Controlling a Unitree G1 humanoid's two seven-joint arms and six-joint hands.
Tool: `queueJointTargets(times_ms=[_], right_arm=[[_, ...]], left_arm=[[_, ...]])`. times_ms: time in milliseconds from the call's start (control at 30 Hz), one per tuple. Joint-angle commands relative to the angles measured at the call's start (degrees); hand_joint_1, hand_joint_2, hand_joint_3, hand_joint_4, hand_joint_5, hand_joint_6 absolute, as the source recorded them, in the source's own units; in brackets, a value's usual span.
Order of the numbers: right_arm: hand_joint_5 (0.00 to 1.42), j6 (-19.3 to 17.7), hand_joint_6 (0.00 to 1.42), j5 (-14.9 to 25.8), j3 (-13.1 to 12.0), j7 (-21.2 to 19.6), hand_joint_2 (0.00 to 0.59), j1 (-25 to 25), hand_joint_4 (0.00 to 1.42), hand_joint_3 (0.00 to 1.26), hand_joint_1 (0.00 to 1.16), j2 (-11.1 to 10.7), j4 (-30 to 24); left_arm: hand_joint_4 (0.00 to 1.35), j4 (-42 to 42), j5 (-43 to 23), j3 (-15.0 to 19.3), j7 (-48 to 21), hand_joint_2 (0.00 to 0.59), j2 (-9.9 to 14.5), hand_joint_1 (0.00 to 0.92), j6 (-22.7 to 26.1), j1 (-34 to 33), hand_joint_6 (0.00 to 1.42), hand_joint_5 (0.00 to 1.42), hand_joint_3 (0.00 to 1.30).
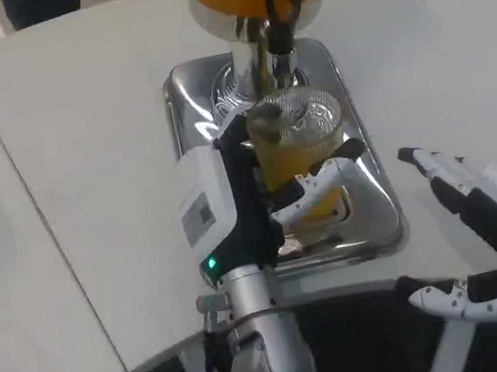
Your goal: Grasp the cup under the faucet to collect the drink, then remove the cup.
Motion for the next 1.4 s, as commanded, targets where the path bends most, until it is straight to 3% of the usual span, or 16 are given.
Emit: queueJointTargets(times_ms=[33,433,700,933,1067,1233,1400], right_arm=[[0.0,-1.4,0.1,2.1,-0.4,-2.1,0.33,-0.6,0.0,0.0,0.65,-0.8,1.9],[0.0,-2.6,0.11,3.1,1.0,-6.2,0.341,-0.1,0.0,0.0,0.66,-0.4,3.1],[0.0,-2.8,0.11,3.4,0.1,-8.4,0.342,0.7,0.0,0.0,0.67,-0.6,2.8],[0.0,-3.8,0.11,3.9,1.0,-9.5,0.343,0.5,0.0,0.0,0.67,-0.4,2.7],[0.0,-4.8,0.11,3.7,1.1,-9.6,0.343,1.5,0.0,0.0,0.67,-0.9,1.3],[0.0,-5.8,0.11,4.6,-0.6,-9.1,0.343,1.6,0.0,0.0,0.67,-2.4,0.9],[0.0,-6.7,0.11,5.4,-0.8,-9.4,0.343,0.7,0.0,0.0,0.67,-3.7,1.9]], left_arm=[[1.09,-2.5,-0.3,0.9,-0.5,0.0,1.7,0.593,-1.2,1.5,1.42,1.42,1.17],[1.08,-7.6,-0.8,4.1,-2.3,0.0,6.5,0.6,-0.1,3.4,1.42,1.42,1.18],[1.07,-10.5,-1.4,7.8,-2.3,0.0,9.7,0.605,4.1,4.4,1.42,1.42,1.19],[1.03,-15.2,-0.8,9.7,-2.4,0.0,12.4,0.602,7.6,7.1,1.42,1.42,1.18],[1.03,-20.6,-2.2,10.9,-4.2,0.0,12.8,0.599,8.0,9.9,1.42,1.42,1.17],[1.01,-30.2,-3.9,12.5,-8.4,0.0,13.0,0.594,7.6,14.6,1.42,1.42,1.17],[1.01,-40.3,-2.7,14.0,-10.8,0.0,12.7,0.594,10.4,19.3,1.42,1.42,1.17]])
